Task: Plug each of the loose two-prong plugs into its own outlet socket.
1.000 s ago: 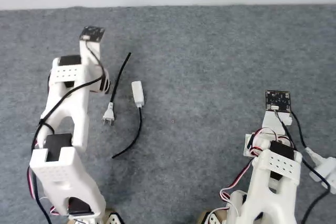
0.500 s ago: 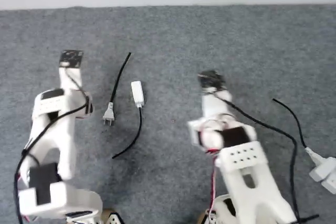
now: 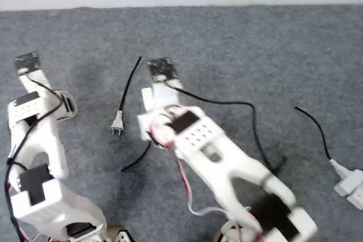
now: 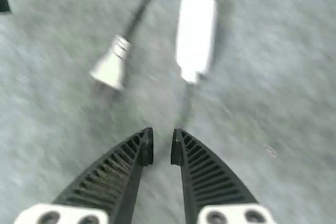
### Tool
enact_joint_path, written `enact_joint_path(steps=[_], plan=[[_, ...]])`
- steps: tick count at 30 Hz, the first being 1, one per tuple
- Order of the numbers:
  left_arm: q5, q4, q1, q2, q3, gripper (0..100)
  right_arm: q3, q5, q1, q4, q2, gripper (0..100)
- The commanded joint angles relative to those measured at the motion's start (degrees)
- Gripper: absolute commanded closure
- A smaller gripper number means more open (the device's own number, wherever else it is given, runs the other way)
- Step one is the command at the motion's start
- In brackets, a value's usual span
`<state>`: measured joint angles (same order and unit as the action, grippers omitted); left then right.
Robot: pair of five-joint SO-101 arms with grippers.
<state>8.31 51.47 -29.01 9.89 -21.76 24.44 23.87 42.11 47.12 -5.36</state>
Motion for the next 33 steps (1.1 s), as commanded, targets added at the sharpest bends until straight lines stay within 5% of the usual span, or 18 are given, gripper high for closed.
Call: enact_joint_path(steps=[1,7,29,33], plan=[[1.6,1.3,-1.2,0.4,4.3,85,-15.9,5.0,2.0,-1.1,10.0,93.2],[6.0,1.4,-4.7,0.8,5.8,85,-37.1,12.3,4.3,-0.5,31.1,89.2],[6.9,1.7,-5.5,0.9,5.8,85,-90.3,12.2,4.7,30.5,69.2,86.7],[6.9,1.7,-5.5,0.9,5.8,85,-97.1,12.1,4.8,35.7,72.7,96.5]])
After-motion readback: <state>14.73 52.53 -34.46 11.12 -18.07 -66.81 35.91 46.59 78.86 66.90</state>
